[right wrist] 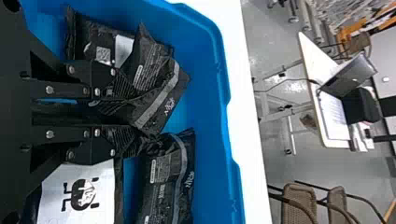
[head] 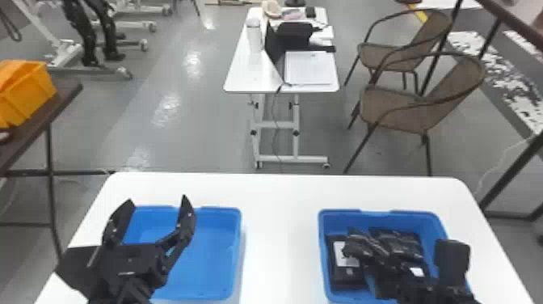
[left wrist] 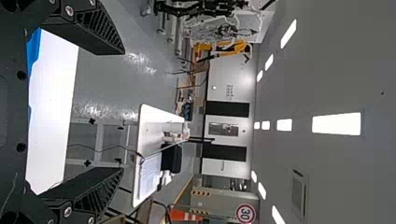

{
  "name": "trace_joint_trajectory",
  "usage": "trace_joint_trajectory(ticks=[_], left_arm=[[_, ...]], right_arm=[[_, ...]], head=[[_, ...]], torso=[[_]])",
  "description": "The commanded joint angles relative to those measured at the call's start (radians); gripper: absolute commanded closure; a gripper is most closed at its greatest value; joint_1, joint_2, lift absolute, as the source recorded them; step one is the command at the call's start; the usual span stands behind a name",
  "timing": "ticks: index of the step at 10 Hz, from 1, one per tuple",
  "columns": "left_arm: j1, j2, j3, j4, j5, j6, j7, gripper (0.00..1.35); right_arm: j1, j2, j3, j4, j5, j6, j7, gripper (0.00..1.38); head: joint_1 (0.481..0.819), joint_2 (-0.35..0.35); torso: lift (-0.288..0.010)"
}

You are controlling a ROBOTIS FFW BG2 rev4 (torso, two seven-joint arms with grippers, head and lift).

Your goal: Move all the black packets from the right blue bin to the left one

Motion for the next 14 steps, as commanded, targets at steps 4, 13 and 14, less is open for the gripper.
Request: trace_joint_trajectory(ticks=[4, 13, 14], left_arm=[[-0.042, -0.010, 0.017, -0.023, 0.200, 0.042, -0.011, 0.14], [-0.235, -0.015, 0.051, -0.023, 0.612, 0.467, -0.210, 0.13], [-0.252, -0.023, 0.055, -0.012, 0.612, 0.501, -0.239, 0.14]], right_arm=[[0.001, -0.019, 0.010, -0.263, -0.038, 0.020, 0.110, 1.29], [-0.517, -0.070, 0.426, 0.167, -0.158, -0.015, 0.448, 1.29], [-0.533, -0.071, 0.450, 0.179, -0.175, -0.019, 0.449, 1.29]], head=[[0.695, 0.074], [0.695, 0.241], [0.695, 0.241]], torso=[[0.000], [0.000], [0.000]])
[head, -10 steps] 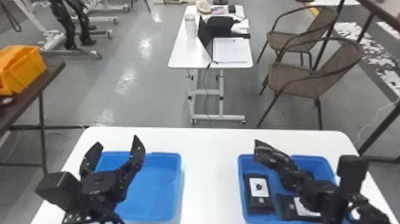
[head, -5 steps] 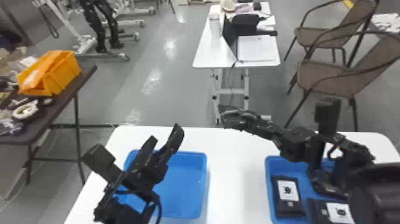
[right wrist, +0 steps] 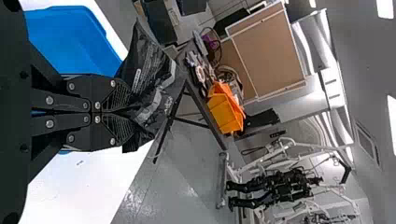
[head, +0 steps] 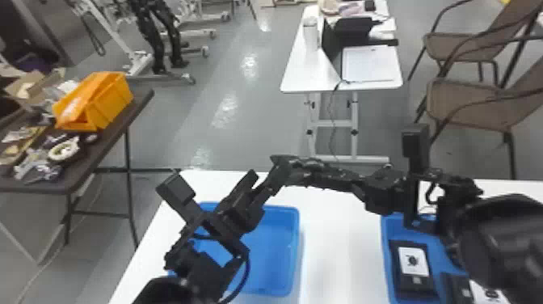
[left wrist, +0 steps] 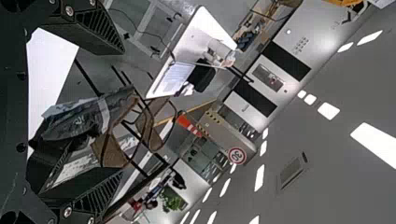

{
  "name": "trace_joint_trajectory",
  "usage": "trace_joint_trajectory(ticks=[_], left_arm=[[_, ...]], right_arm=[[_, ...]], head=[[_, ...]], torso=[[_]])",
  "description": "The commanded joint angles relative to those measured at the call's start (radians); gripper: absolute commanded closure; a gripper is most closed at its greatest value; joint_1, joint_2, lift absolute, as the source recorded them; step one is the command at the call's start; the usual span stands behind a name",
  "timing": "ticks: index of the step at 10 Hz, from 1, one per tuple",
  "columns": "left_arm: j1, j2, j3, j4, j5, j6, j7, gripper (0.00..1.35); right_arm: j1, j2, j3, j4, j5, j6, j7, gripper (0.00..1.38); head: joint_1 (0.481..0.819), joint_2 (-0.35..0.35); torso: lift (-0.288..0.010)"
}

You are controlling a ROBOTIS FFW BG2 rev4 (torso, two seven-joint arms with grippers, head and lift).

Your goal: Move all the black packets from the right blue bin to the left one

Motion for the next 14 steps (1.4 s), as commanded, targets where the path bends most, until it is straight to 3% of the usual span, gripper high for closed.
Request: trace_joint_trajectory(ticks=[1, 5, 6, 7, 8, 9, 10, 12, 13, 14], left_arm=[[-0.028, -0.005, 0.012, 0.012, 0.013, 0.078, -0.017, 0.13], [-0.051, -0.003, 0.019, 0.021, 0.054, 0.177, -0.015, 0.14], [-0.057, -0.005, 0.024, 0.023, 0.059, 0.211, -0.012, 0.19], [-0.067, -0.003, 0.024, 0.013, 0.019, 0.242, -0.014, 0.45], [-0.073, 0.008, 0.029, -0.004, -0.012, 0.262, -0.006, 0.83], [-0.073, 0.009, 0.030, -0.005, -0.003, 0.276, 0.000, 1.11], [-0.068, -0.006, 0.032, -0.005, -0.003, 0.256, 0.000, 1.20], [-0.039, -0.028, 0.026, -0.005, -0.026, 0.148, 0.000, 1.21], [-0.036, -0.028, 0.023, -0.005, -0.035, 0.127, 0.000, 1.21], [-0.031, -0.023, 0.019, -0.005, -0.065, 0.091, 0.000, 1.21]], right_arm=[[-0.029, -0.001, 0.039, 0.016, -0.020, -0.011, 0.000, 1.29], [-0.069, -0.006, 0.101, 0.061, -0.067, -0.020, 0.000, 1.29], [-0.069, -0.006, 0.102, 0.062, -0.067, -0.020, -0.001, 1.29], [-0.067, -0.006, 0.102, 0.062, -0.069, -0.020, -0.001, 1.29], [-0.065, -0.006, 0.102, 0.062, -0.067, -0.020, -0.001, 1.29], [-0.065, -0.006, 0.102, 0.062, -0.067, -0.020, -0.001, 1.29], [-0.065, -0.006, 0.102, 0.062, -0.067, -0.020, -0.001, 1.29], [-0.065, -0.006, 0.101, 0.067, -0.070, -0.020, -0.001, 1.29], [-0.065, -0.006, 0.101, 0.078, -0.080, -0.035, 0.000, 1.11], [-0.062, -0.003, 0.098, 0.098, -0.099, -0.060, 0.002, 0.47]], head=[[0.695, 0.240], [0.695, 0.251], [0.695, 0.251], [0.695, 0.248], [0.695, 0.245], [0.695, 0.246], [0.695, 0.249], [0.695, 0.251], [0.695, 0.258], [0.695, 0.262]], torso=[[0.000], [0.000], [0.000], [0.000], [0.000], [0.000], [0.000], [0.000], [0.000], [0.000]])
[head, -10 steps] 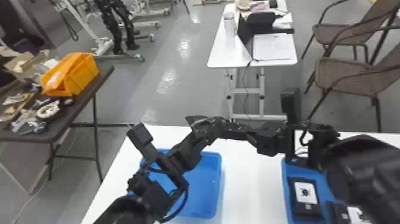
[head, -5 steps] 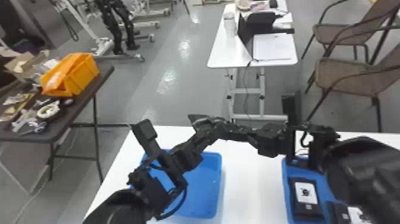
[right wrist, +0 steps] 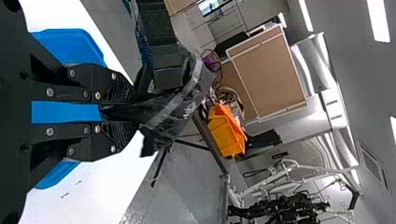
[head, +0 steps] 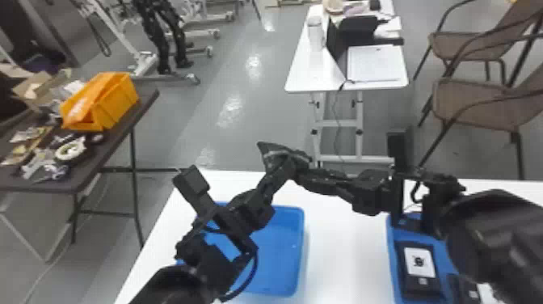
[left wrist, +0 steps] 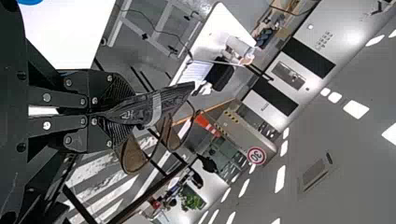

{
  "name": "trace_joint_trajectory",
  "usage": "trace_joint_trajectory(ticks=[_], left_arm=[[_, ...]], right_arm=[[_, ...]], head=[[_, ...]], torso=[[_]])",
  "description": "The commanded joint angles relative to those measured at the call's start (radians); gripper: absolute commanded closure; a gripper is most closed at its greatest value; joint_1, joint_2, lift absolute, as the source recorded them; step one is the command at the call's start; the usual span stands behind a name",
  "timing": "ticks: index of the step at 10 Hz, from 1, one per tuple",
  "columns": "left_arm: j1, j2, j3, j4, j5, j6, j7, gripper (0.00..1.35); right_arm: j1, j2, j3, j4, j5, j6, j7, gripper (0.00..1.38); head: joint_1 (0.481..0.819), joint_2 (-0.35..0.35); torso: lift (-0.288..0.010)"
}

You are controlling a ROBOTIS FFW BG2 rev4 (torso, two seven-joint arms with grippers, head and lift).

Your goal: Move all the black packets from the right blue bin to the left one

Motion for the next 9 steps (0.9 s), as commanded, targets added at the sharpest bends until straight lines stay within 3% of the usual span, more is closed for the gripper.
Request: trace_joint_trajectory(ticks=[1, 2, 3, 4, 7, 8, 9], left_arm=[[0.018, 0.001, 0.001, -0.013, -0.104, -0.076, 0.008, 1.21], [0.043, -0.002, 0.004, -0.033, -0.226, -0.137, 0.035, 1.21], [0.080, -0.012, 0.004, -0.033, -0.347, -0.222, 0.071, 1.21], [0.138, -0.035, 0.003, -0.021, -0.485, -0.289, 0.143, 1.21], [0.225, -0.045, 0.060, 0.088, -0.666, -0.391, 0.160, 1.21], [0.247, -0.045, 0.066, 0.090, -0.747, -0.443, 0.173, 1.06], [0.259, -0.045, 0.060, 0.085, -0.798, -0.501, 0.195, 0.49]], right_arm=[[0.025, 0.006, -0.041, -0.011, 0.020, -0.044, 0.005, 0.03], [0.074, 0.013, -0.112, -0.069, 0.063, -0.070, -0.009, 0.08], [0.150, 0.020, -0.196, -0.161, 0.115, -0.090, -0.070, 0.18], [0.223, 0.040, -0.282, -0.238, 0.179, -0.093, -0.104, 0.22], [0.369, 0.058, -0.426, -0.321, 0.193, -0.088, -0.107, 0.22], [0.404, 0.058, -0.441, -0.345, 0.199, -0.090, -0.115, 0.22], [0.426, 0.058, -0.447, -0.364, 0.221, -0.088, -0.115, 0.22]], head=[[0.695, 0.264], [0.695, 0.271], [0.695, 0.275], [0.695, 0.268], [0.695, 0.243], [0.695, 0.241], [0.695, 0.243]], torso=[[0.000], [0.000], [0.000], [0.000], [0.000], [0.000], [0.000]])
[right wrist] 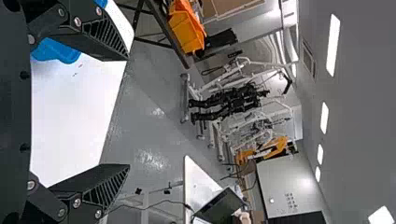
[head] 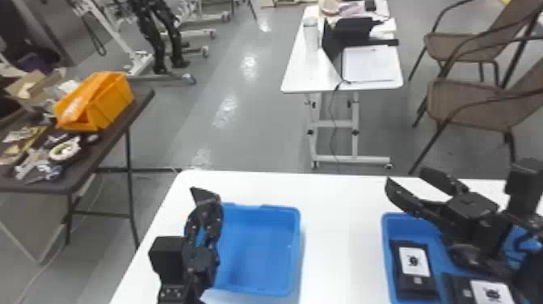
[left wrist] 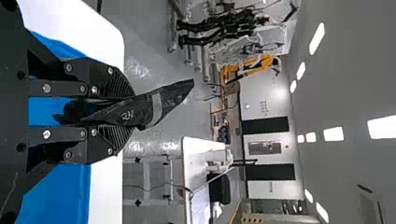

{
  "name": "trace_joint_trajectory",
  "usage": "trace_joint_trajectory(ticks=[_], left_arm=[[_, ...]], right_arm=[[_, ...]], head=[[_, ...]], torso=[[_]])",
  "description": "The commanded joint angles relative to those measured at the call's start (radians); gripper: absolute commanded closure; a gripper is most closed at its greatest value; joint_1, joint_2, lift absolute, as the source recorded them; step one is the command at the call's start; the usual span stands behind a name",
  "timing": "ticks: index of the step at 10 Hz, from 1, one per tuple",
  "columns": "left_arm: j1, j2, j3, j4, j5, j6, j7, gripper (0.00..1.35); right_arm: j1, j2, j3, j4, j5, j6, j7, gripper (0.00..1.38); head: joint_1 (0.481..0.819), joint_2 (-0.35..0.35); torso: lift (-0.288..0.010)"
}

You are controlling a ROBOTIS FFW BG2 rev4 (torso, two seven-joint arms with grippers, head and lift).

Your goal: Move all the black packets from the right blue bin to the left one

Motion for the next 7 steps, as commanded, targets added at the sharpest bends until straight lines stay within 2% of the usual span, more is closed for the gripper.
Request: trace_joint_trajectory(ticks=[1, 2, 3, 6, 7], left_arm=[[-0.008, -0.003, 0.002, -0.004, -0.013, -0.024, -0.040, 0.01], [-0.038, -0.003, -0.003, -0.004, 0.047, 0.002, -0.095, 0.01], [-0.048, -0.003, -0.011, -0.010, 0.053, -0.023, -0.115, 0.07], [-0.024, -0.003, 0.012, -0.061, 0.059, -0.078, -0.115, 0.07], [-0.027, -0.003, 0.014, -0.090, 0.064, -0.067, -0.123, 0.07]], right_arm=[[0.028, 0.002, -0.010, -0.027, 0.031, 0.001, -0.001, 0.22], [0.048, 0.002, -0.024, -0.047, 0.052, 0.002, -0.004, 0.22], [0.082, 0.002, -0.039, -0.068, 0.061, 0.002, -0.035, 0.22], [0.197, 0.011, -0.086, -0.103, 0.066, -0.015, -0.136, 0.22], [0.240, 0.011, -0.099, -0.106, 0.067, -0.013, -0.181, 0.22]], head=[[0.695, 0.247], [0.695, 0.235], [0.695, 0.211], [0.695, 0.161], [0.695, 0.150]], torso=[[0.000], [0.000], [0.000], [0.000], [0.000]])
